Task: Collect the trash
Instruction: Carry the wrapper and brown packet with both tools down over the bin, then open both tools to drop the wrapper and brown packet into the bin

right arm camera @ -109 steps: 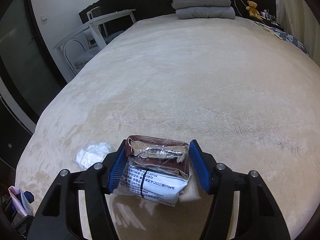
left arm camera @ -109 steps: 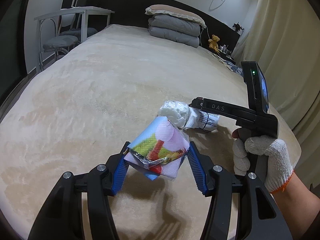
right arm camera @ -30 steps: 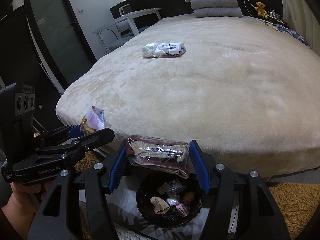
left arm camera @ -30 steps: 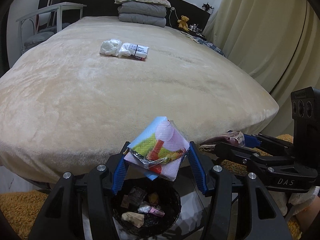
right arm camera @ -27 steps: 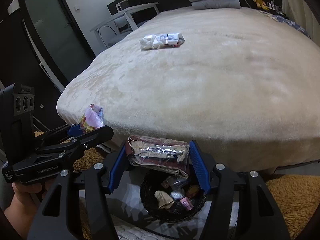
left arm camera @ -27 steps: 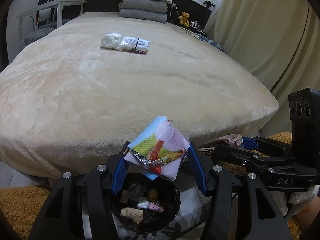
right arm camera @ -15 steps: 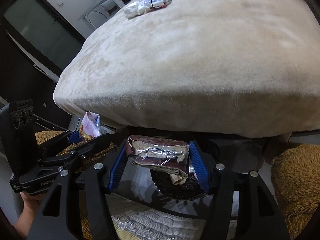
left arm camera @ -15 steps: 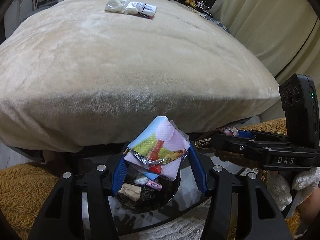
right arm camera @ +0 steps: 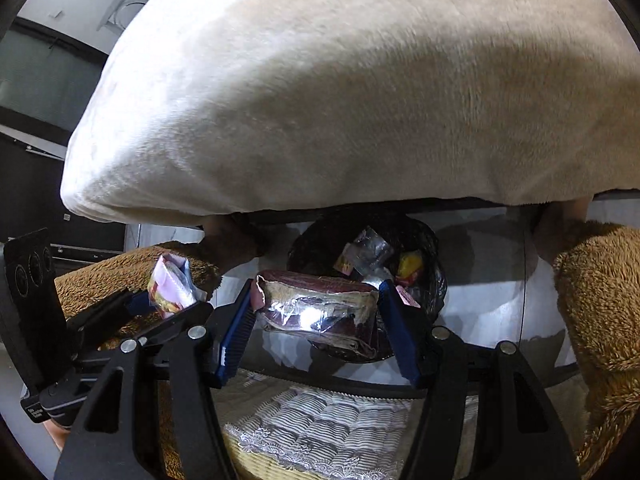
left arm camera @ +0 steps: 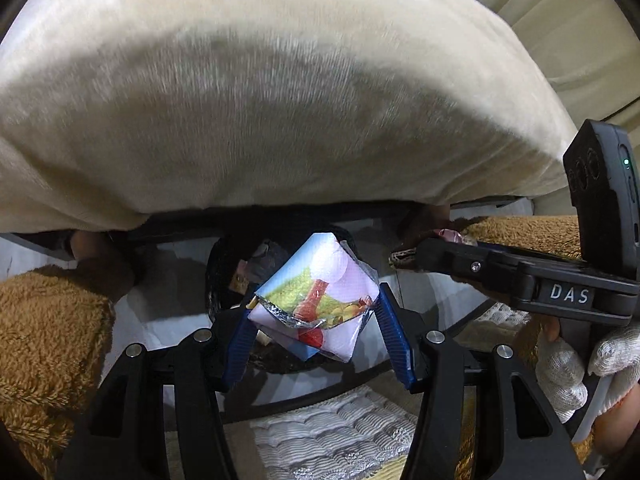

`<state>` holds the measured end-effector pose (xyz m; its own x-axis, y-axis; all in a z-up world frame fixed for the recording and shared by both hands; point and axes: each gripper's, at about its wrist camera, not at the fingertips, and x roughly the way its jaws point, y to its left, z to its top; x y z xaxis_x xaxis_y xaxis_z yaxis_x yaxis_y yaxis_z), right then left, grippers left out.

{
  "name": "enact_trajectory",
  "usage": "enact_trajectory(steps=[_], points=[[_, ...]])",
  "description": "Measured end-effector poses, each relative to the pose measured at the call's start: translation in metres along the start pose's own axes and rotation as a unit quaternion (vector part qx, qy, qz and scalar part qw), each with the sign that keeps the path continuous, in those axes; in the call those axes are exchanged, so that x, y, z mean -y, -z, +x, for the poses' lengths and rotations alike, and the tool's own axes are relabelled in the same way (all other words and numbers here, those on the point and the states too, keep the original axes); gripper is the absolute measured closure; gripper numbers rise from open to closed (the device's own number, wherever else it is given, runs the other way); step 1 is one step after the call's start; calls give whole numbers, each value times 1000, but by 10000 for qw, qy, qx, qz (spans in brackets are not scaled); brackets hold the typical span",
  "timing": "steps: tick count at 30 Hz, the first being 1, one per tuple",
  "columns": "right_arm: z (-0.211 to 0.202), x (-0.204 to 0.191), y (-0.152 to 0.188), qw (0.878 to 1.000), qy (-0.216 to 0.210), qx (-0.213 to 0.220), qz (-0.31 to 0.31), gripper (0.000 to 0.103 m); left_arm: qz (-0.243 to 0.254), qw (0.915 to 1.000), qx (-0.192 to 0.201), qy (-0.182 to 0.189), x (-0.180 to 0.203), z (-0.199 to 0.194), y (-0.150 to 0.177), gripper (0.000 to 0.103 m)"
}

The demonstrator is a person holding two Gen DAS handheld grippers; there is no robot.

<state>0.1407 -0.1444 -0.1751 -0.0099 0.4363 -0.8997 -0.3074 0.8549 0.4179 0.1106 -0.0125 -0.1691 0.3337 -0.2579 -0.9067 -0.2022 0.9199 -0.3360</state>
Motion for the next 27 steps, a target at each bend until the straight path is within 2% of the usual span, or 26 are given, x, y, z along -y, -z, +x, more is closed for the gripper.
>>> enact_trajectory(steps=[11,13,14,15,27], points=[[1,0,-3,10000,49,18,66,41,-129,9996,-233,56,-6,6,-2,47],[1,2,-4,9999,-27,19,145,40,-74,9998,-189,66,-4,4,-1,35],[1,3,-5,9998,-49,25,172,36,-70,9998,-170,77,-4,3,-1,27],[1,4,-5,9998,-40,43,190,34,-80,9998,-165,64,-4,2,-1,26],[-5,-1,-5,9996,72,287,29,34,-97,9998,146,29,-2,-8,-3,26]])
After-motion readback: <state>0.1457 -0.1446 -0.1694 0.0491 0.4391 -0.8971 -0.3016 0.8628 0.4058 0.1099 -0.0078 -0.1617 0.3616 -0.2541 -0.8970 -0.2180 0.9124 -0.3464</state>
